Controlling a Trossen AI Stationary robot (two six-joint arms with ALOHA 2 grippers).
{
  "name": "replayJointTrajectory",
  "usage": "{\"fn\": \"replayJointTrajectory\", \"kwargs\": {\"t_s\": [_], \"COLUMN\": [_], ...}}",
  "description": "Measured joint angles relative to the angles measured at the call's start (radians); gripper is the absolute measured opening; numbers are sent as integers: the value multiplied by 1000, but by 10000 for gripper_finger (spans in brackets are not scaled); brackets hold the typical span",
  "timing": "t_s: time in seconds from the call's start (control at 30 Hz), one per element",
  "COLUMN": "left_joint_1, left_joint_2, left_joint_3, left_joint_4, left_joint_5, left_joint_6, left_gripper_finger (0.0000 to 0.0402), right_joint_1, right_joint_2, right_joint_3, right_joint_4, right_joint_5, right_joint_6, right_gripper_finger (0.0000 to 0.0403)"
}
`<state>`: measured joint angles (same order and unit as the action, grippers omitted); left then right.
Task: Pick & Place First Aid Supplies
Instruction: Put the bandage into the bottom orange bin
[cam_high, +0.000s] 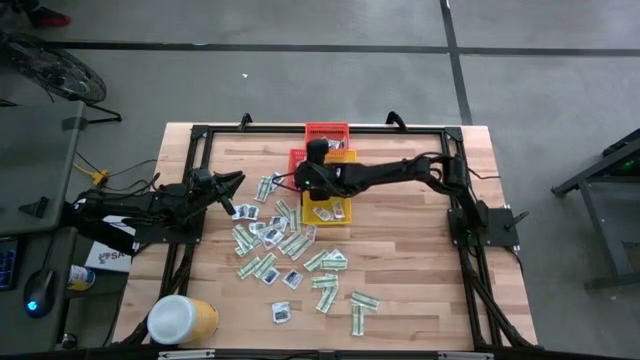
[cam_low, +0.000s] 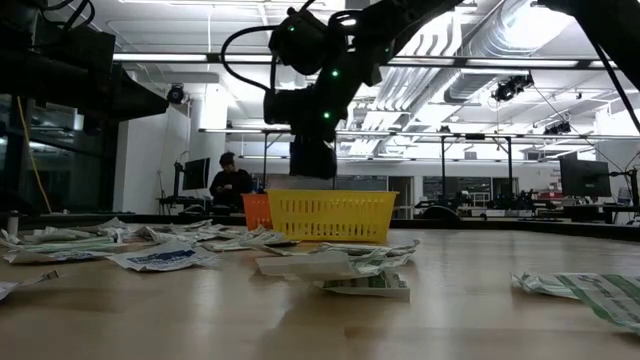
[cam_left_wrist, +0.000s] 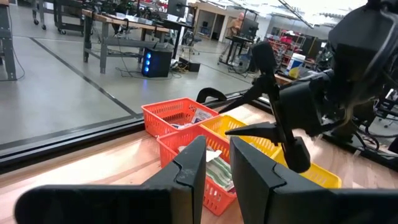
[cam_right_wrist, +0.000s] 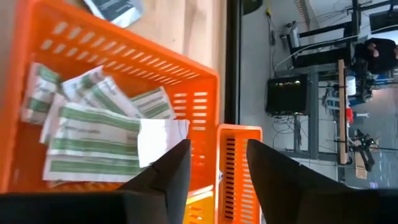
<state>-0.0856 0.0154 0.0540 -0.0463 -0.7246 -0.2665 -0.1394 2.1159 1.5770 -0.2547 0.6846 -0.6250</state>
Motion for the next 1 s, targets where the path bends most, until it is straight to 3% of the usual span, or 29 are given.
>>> {"fn": "replayJointTrajectory", "kwargs": {"t_s": [0.23, 0.4, 0.67, 1.0], "left_joint_1": [0, 0, 0, 0], "left_joint_2": [0, 0, 0, 0], "left_joint_3": [0, 0, 0, 0], "left_joint_4": [0, 0, 0, 0], "left_joint_5": [-1, -1, -1, 1], "left_joint_6": [0, 0, 0, 0], "left_gripper_finger": [73, 73, 73, 73], "right_joint_1": [7, 29, 66, 95], "right_joint_2": [-15, -75, -150, -225], "right_joint_3": [53, 60, 59, 35], "right_joint_4": [-5, -67, -256, -475], "right_joint_5": [39, -21, -304, -763], "right_joint_6": [28, 132, 351, 676], "right_gripper_finger": [167, 168, 154, 142]}}
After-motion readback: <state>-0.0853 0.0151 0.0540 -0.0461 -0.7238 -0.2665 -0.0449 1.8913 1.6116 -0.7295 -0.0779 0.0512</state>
